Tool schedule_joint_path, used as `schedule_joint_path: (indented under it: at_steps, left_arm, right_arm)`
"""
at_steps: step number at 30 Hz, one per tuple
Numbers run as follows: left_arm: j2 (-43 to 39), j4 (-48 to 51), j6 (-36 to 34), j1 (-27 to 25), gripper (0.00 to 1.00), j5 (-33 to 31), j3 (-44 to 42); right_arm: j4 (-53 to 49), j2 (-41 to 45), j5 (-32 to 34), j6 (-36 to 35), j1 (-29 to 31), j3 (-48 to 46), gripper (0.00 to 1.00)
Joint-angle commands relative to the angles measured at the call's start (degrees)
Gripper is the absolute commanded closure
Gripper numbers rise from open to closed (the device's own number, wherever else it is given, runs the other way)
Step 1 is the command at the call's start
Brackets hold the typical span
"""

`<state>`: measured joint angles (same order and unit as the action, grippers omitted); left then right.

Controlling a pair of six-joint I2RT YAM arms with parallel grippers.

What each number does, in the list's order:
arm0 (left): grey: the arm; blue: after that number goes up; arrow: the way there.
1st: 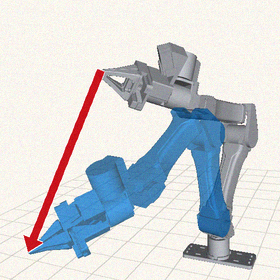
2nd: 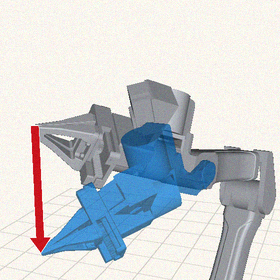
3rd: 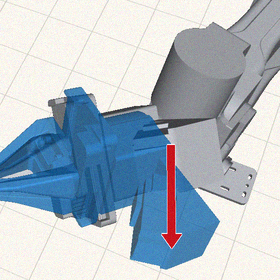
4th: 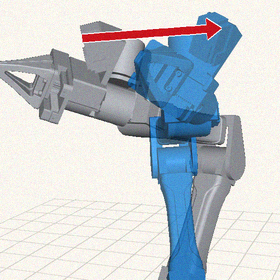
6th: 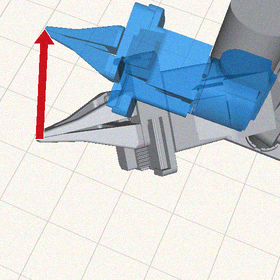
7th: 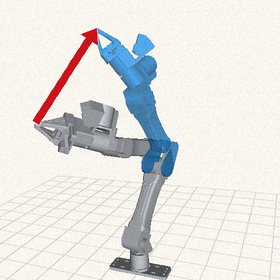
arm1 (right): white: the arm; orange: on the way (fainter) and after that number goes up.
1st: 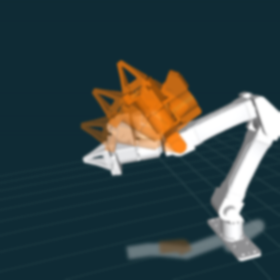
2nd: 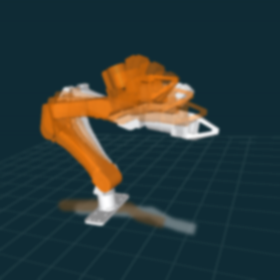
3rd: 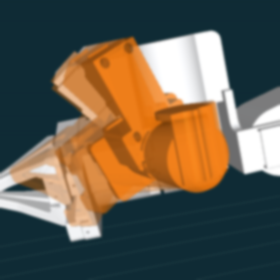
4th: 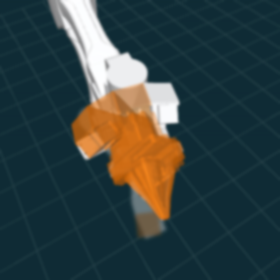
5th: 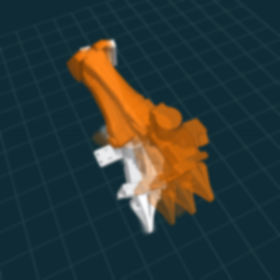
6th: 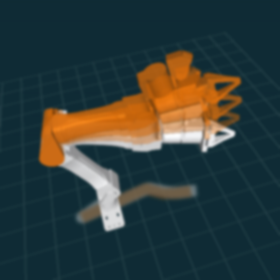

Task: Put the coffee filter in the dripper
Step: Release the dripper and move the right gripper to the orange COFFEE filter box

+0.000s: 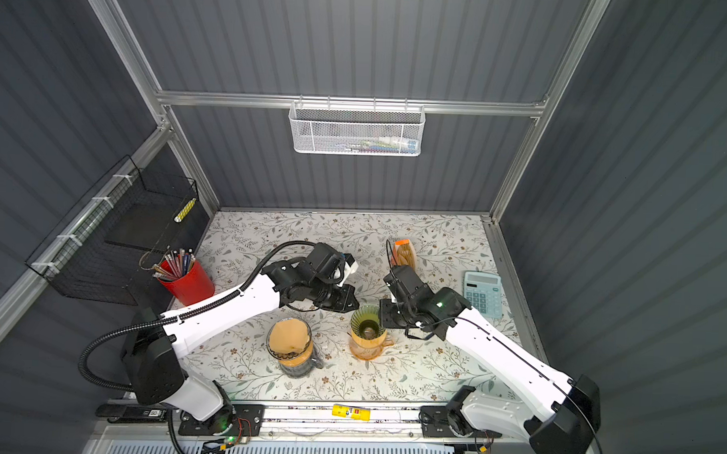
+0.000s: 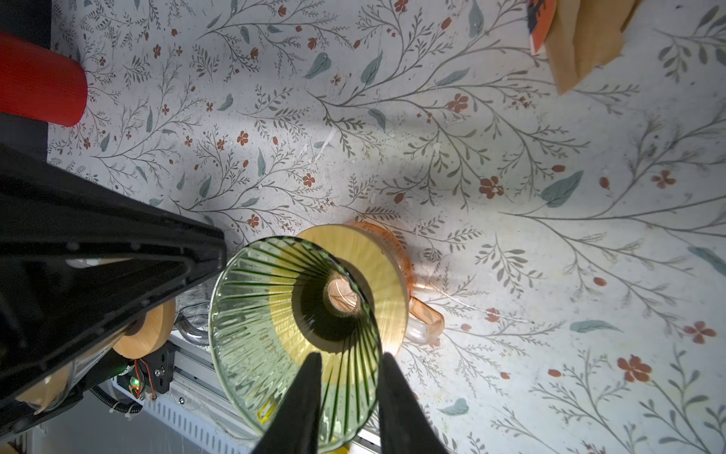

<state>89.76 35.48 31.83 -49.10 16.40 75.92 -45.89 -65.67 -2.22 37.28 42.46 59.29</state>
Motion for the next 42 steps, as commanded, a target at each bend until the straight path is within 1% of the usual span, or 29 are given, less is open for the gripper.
schedule_joint_path:
  at_steps: [1, 5, 7, 8, 11, 18, 22, 25, 31, 34, 42]
  left_arm:
    - [-2.21, -0.5, 0.56, -0.34, 0.88, -1.17, 0.45]
    - [-2.39, -0.33, 0.67, -0.38, 0.88, -2.07, 0.88]
    - [-2.72, 0.02, 1.0, -0.34, 0.88, -4.02, 0.85]
    - [-2.95, 0.02, 1.04, -0.3, 0.88, -4.96, 0.69]
    - [-3.31, 0.18, 1.08, -0.19, 0.88, -6.52, 0.9]
    - [-2.14, 0.11, 0.75, 0.27, 0.88, -7.24, 2.37]
    - [-1.78, 0.05, 0.39, 1.67, 0.88, -7.48, 3.09]
    - [-1.86, -1.29, 1.31, 4.03, 0.88, -6.5, 2.75]
    - [-1.86, -4.22, 4.24, 9.0, 0.88, -3.09, 1.8]
    - [-1.95, -4.91, 3.34, 9.53, 0.87, -4.09, 1.86]
    - [-0.57, -7.56, 2.94, 11.34, 0.87, -3.34, 2.74]
  right_arm:
    - [-0.34, 1.06, -0.34, -0.39, -0.67, 2.09, 0.72]
    - [-1.12, 1.25, -1.46, -1.36, -2.55, 3.09, 0.73]
    - [-1.63, 1.25, -1.36, -2.09, -3.82, 3.38, 0.73]
    - [-1.69, 3.24, -1.59, -2.48, -4.76, 3.34, 0.73]
    - [-2.0, 4.59, -2.38, -3.53, -7.67, 2.77, 0.73]
    - [-2.33, 4.9, -2.52, -7.64, -14.09, 1.47, 0.73]
    - [-0.68, 3.71, -2.71, -9.72, -17.24, 0.34, 0.74]
    - [2.21, 2.02, -2.85, -10.68, -19.43, -0.81, 0.73]
    - [7.57, -5.43, -1.94, -13.97, -21.75, -1.2, 0.73]
    - [9.5, -9.52, -2.35, -15.44, -22.72, -0.25, 0.74]
    - [14.49, -18.55, -0.95, -18.0, -23.73, 1.97, 0.73]
